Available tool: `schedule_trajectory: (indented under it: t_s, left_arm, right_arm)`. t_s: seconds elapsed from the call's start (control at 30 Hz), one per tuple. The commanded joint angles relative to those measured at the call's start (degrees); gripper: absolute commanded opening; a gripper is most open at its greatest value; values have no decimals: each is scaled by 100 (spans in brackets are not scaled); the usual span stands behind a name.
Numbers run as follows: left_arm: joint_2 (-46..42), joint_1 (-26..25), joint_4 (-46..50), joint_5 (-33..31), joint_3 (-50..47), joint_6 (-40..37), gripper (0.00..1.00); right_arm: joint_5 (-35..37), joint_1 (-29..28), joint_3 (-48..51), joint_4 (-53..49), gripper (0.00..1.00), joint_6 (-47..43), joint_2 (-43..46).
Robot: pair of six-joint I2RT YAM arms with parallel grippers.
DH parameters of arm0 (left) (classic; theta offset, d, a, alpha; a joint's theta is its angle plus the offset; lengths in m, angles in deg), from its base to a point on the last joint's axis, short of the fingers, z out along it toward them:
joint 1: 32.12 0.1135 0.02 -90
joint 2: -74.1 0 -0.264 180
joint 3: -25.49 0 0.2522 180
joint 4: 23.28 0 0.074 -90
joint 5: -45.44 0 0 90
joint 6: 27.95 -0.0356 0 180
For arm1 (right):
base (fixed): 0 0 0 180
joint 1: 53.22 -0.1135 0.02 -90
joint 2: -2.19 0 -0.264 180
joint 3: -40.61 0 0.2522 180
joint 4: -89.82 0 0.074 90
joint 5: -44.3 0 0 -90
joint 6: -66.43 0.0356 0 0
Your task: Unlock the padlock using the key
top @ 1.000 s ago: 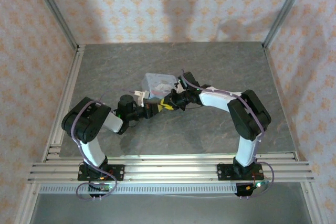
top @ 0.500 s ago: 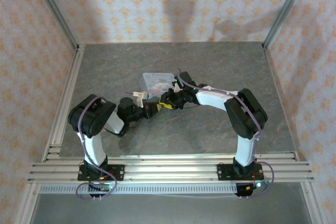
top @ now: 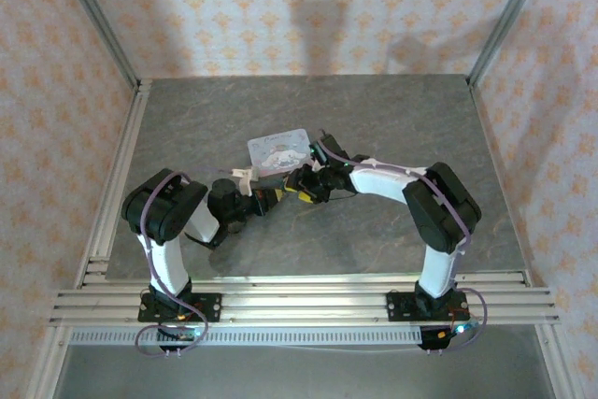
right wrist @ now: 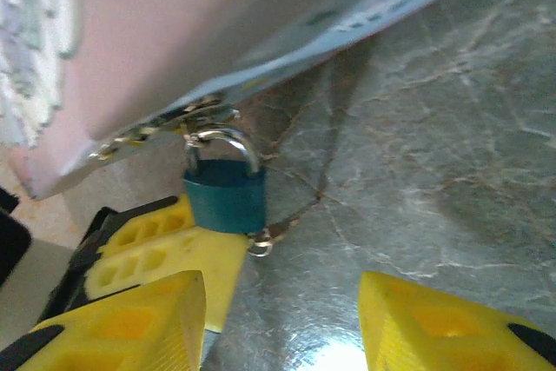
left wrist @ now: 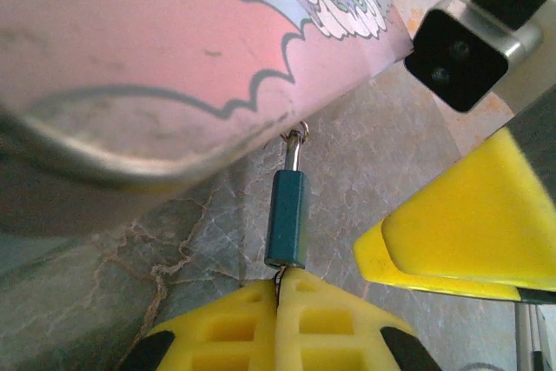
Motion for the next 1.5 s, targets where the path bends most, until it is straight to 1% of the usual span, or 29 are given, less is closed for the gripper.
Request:
schedule_trajectory:
  t_s: [0.0, 0.1, 0.33, 0.43, 0.53, 0.63, 0.7, 0.8, 0.97, 1.0, 1.07, 1.13, 1.3, 1.47]
  left_arm:
    - [-54, -46, 313, -235, -147, -51, 0]
    - [-138, -50, 468, -220, -113, -78, 0]
    - [-344, -45, 836, -215, -44, -240, 0]
    - [-366, -45, 827, -254, -14, -213, 0]
    - [-339, -45, 769, -246, 106, -78, 0]
    - [-468, -45, 1133, -121, 272, -194, 0]
    - [-644, -45, 1478, -235, 267, -397, 0]
    - [-792, -45, 1717, -364, 182, -553, 0]
    - [-704, -56, 1649, -439, 52, -553, 0]
    - [-694, -63, 1460, -461, 30, -553, 0]
    - [-710, -70, 1474, -481, 28, -553, 0]
    - [-761, -88, 1569, -514, 37, -789, 0]
    - [-1051, -114, 2073, -649, 71, -1090, 0]
    - [-1271, -115, 2296, -657, 73, -1184, 0]
  right_arm:
    - [467, -147, -21, 126, 49, 244, 98]
    - [628, -234, -128, 199, 49, 360, -60]
    - [1023, -385, -46, 828, 50, 823, -201]
    - [1250, -423, -6, 859, 51, 872, -191]
    - [1649, -421, 35, 728, 51, 909, -109]
    - [1899, -423, 34, 671, 51, 880, -79]
    - [1862, -423, -91, 595, 51, 859, -175]
    - [1707, -432, -263, 577, 51, 892, -377]
    - [1467, -444, -490, 576, 51, 904, -622]
    - [1473, -458, -511, 573, 51, 903, -642]
    - [1486, -474, -531, 583, 51, 916, -643]
    - [1512, -484, -527, 618, 51, 951, -613]
    - [1629, -511, -437, 600, 52, 1026, -395]
    - [1862, -529, -294, 583, 53, 1110, -110]
